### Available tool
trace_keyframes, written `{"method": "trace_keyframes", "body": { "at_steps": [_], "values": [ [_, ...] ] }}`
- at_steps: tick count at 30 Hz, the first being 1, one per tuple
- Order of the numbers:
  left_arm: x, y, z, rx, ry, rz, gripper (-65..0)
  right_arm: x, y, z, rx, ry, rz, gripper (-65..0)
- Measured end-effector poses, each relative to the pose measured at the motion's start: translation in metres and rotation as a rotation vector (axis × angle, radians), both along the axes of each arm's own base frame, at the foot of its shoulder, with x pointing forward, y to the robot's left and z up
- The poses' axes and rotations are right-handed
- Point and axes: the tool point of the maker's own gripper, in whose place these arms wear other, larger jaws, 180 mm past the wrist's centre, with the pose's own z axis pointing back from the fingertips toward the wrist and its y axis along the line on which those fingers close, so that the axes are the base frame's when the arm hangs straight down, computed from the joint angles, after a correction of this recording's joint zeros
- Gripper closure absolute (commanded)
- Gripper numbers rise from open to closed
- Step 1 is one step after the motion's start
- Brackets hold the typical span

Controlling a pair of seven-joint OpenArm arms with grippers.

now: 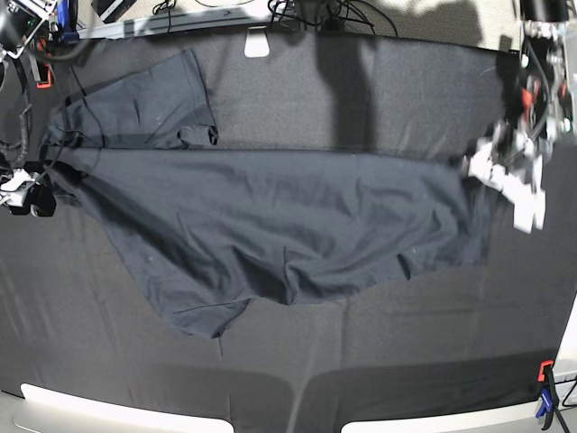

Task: Layout the t-shirt on the table in an organized manner, then fold the t-shirt properly
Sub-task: 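Release the shirt with the left gripper and raise it, then grasp the shirt edge near the left gripper and drag it toward the hem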

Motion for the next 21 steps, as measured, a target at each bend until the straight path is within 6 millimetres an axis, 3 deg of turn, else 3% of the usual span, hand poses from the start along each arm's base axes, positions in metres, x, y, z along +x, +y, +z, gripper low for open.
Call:
{"method": "trace_keyframes", "body": {
  "at_steps": [2, 4, 8, 14, 21],
  "values": [
    [0.013, -0.022, 0.030, -0.054, -0.097, -0.004, 0.0, 0.000, 0.000, 0.000, 0.000, 0.000, 0.000, -34.0],
    [0.024, -0.040, 0.043, -0.103, -0.138, 0.001, 0.0, 0.000, 0.000, 0.000, 0.001, -0.001, 0.000, -34.0],
    [0.057, -0.062, 0.049, -0.104, -0.155, 0.067, 0.0, 0.000, 0.000, 0.000, 0.000, 0.000, 0.000, -34.0],
    [0.111, -0.113, 0.043, -0.019, -0.157, 0.012, 0.0, 0.000, 0.000, 0.000, 0.002, -0.002, 0.001, -34.0],
    [0.176, -0.104, 0.026, 0.059, -0.107, 0.114, 0.0, 0.000, 0.000, 0.000, 0.003, -0.002, 0.001, -34.0]
  ]
}}
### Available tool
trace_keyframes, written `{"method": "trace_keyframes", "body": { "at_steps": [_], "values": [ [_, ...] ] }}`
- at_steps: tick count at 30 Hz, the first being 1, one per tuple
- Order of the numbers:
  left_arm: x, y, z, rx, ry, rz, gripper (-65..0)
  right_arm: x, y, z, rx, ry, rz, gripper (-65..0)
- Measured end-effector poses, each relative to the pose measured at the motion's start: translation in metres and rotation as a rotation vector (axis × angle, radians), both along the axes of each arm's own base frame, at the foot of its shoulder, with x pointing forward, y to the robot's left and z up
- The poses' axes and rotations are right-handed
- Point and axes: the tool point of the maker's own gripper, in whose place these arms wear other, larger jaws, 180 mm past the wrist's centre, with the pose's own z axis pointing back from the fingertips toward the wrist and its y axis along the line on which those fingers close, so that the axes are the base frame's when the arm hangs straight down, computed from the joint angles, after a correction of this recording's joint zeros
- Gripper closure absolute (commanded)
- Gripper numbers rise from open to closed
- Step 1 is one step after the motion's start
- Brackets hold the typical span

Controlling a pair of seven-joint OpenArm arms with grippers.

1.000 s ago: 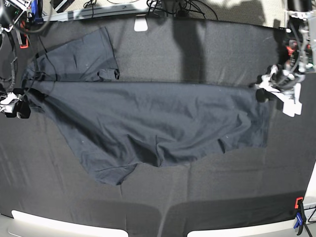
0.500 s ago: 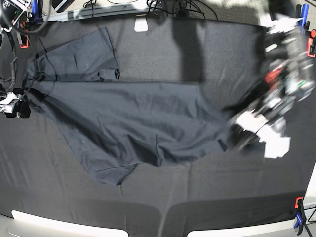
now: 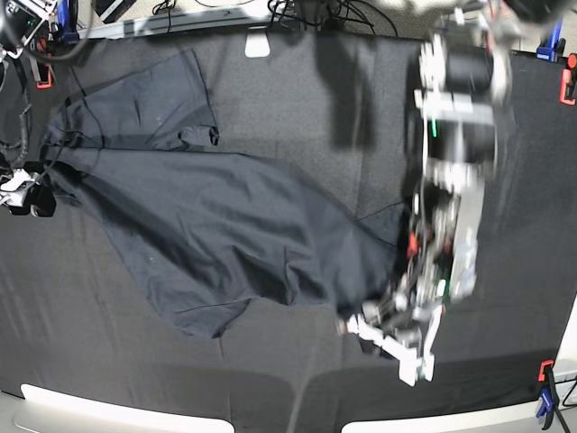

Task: Layout the t-shirt on the table in an organized manner, then fold the t-shirt properly
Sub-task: 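Grasp the shirt edge near the left gripper and drag it toward the hem, then lift the grasped shirt edge with the left gripper and pull it outward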

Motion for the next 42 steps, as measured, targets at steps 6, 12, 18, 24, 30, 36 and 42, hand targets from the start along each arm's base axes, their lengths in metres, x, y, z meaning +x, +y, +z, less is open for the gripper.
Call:
{"method": "trace_keyframes", "body": {
  "at_steps": [6, 12, 18, 24, 30, 36, 42],
  "values": [
    [0.037, 0.003, 0.006, -0.003, 0.012, 0.027, 0.0, 0.000, -0.001, 0.000, -0.003, 0.003, -0.001, -34.0],
    [0.057, 0.005, 0.023, 0.000, 0.008, 0.035, 0.0, 0.000, 0.000, 0.000, -0.003, 0.002, -0.001, -34.0],
    [0.056, -0.001, 0.023, -0.002, 0.001, -0.001, -27.4, 0.000, 0.005, -0.005, 0.017, 0.002, -0.002, -34.0],
    [0.052, -0.014, 0.026, -0.002, 0.005, -0.093, -29.6, -0.001, 0.018, -0.015, 0.062, 0.002, -0.003, -34.0],
    [0.028, -0.005, 0.002, 0.071, 0.178, -0.245, -29.6, -0.001, 0.018, -0.015, 0.062, 0.002, -0.003, -34.0],
    [-0.010, 0.028, 0.011, -0.101, 0.183, -0.364, -29.4, -0.001, 0.018, -0.015, 0.060, 0.004, -0.003, -34.0],
    [-0.074, 0.065, -0.043, 0.022, 0.256, -0.350, -29.0, -0.001, 0.018, -0.015, 0.062, 0.003, -0.002, -34.0]
  ]
}}
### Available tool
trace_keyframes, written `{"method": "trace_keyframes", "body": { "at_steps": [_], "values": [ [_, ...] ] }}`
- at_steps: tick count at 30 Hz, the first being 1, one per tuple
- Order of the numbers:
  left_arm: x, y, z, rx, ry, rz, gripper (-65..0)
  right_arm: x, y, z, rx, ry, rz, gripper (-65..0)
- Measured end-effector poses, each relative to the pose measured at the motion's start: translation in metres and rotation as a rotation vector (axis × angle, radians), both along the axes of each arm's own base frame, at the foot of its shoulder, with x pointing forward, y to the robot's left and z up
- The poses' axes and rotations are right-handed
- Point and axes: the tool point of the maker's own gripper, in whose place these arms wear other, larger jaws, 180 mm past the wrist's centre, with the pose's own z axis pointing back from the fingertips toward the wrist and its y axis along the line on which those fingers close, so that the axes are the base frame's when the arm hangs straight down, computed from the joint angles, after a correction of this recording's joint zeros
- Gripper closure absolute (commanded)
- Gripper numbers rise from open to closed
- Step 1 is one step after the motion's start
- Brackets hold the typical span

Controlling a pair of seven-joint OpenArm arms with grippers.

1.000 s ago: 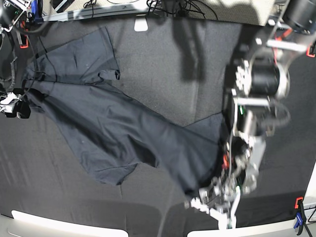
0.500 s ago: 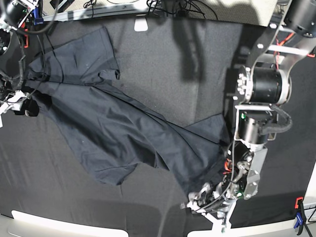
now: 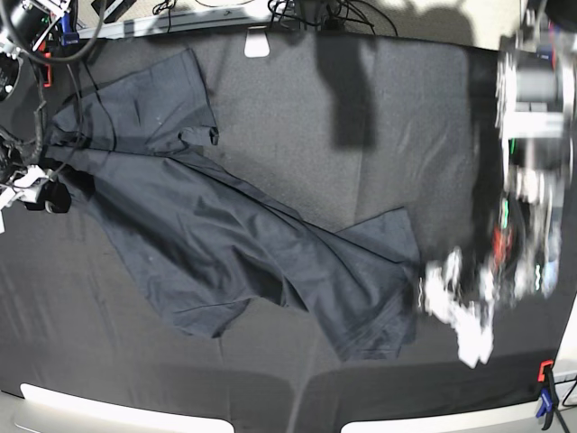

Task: Layout the t-shirt on the table in an organized manner, then fold the t-shirt properly
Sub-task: 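Lift the grasped shirt edge with the left gripper and pull it outward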

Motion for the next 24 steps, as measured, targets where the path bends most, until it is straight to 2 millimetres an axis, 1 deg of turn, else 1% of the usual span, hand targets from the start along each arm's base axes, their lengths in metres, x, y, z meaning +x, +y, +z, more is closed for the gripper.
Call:
{"method": "trace_keyframes", "body": {
  "at_steps": [2, 5, 6, 10, 12, 16, 20, 22, 24],
  "values": [
    [-0.014, -0.001, -0.008, 0.038, 0.004, 0.021, -29.0, 0.000, 0.000, 0.000, -0.002, 0.001, 0.000, -34.0],
    [-0.032, -0.004, -0.012, 0.073, -0.014, 0.040, -29.0, 0.000, 0.000, 0.000, -0.001, 0.000, 0.000, -34.0],
    [-0.038, -0.002, -0.018, 0.091, -0.003, 0.059, -29.0, 0.000, -0.001, 0.000, -0.003, 0.001, -0.001, -34.0],
    [-0.066, 0.025, -0.054, 0.191, 0.079, 0.178, -29.0, 0.000, -0.001, 0.000, -0.003, 0.001, -0.001, -34.0],
    [-0.079, 0.029, -0.067, 0.198, 0.116, 0.194, -29.0, 0.000, 0.000, 0.000, -0.001, 0.000, 0.000, -34.0],
    [-0.084, 0.028, -0.070, 0.160, 0.117, 0.230, -29.0, 0.000, 0.000, 0.000, -0.001, 0.000, -0.001, -34.0],
    [-0.087, 0.022, -0.069, 0.050, 0.132, 0.285, -29.0, 0.000, 0.000, 0.000, -0.001, 0.000, 0.000, -34.0],
    [-0.087, 0.014, -0.069, 0.017, 0.136, 0.280, -29.0, 0.000, 0.000, 0.000, -0.002, 0.000, 0.000, -34.0],
    [-0.091, -0.002, -0.068, -0.014, 0.145, 0.230, -29.0, 0.000, 0.000, 0.000, -0.002, 0.000, 0.000, -34.0]
  ]
}}
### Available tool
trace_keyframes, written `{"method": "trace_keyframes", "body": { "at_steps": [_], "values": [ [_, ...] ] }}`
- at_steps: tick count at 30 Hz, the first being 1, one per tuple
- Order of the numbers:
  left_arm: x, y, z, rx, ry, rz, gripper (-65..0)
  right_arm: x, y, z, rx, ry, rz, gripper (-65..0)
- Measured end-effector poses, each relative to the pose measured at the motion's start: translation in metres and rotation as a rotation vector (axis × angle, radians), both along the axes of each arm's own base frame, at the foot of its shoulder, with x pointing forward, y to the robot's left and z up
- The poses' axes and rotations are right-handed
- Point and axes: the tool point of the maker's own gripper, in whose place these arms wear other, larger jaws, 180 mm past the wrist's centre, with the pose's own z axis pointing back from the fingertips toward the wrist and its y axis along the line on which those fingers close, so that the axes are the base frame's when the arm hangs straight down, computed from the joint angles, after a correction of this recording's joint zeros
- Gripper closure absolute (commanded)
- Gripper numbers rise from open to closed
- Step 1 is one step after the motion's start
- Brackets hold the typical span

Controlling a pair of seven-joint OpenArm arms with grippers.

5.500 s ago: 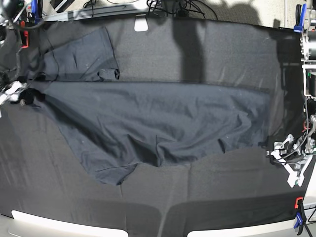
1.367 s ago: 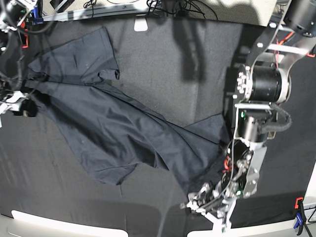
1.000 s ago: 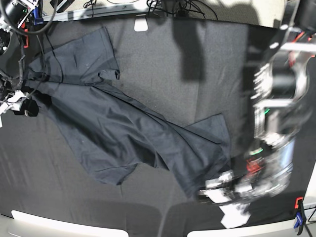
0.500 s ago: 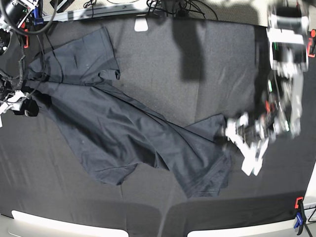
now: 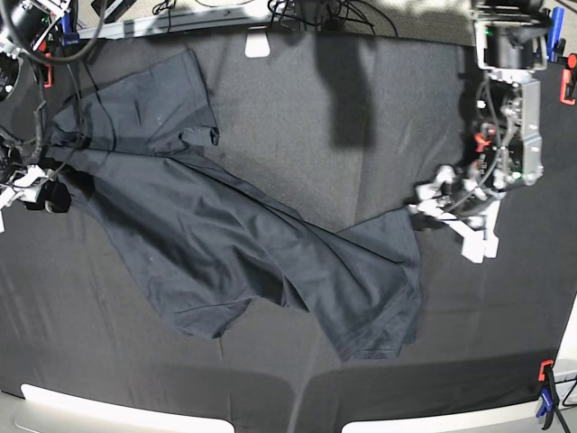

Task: Layout the t-shirt on the table in an organized manner, then fold the t-shirt properly
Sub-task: 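Lift the grasped shirt edge with the left gripper and pull it outward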

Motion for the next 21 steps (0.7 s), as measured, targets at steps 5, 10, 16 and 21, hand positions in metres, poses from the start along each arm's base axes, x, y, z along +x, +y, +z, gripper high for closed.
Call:
{"method": "trace_keyframes", "body": {
  "at_steps": [5, 10, 16, 21],
  "values": [
    [-0.001, -0.027, 0.002, -0.070, -0.003, -0.015, -29.0, 0.000, 0.000, 0.000, 0.000, 0.000, 0.000, -34.0],
    [-0.003, -0.025, 0.000, -0.059, 0.008, -0.018, -5.3, 0.000, 0.000, 0.000, 0.000, 0.000, 0.000, -34.0],
    [-0.003, -0.009, -0.004, 0.001, 0.005, -0.009, 0.0, 0.000, 0.000, 0.000, 0.001, 0.000, 0.000, -34.0],
    [-0.013, 0.003, -0.007, -0.046, 0.091, 0.011, 0.0, 0.000, 0.000, 0.000, 0.000, 0.000, 0.000, -34.0]
  ]
}}
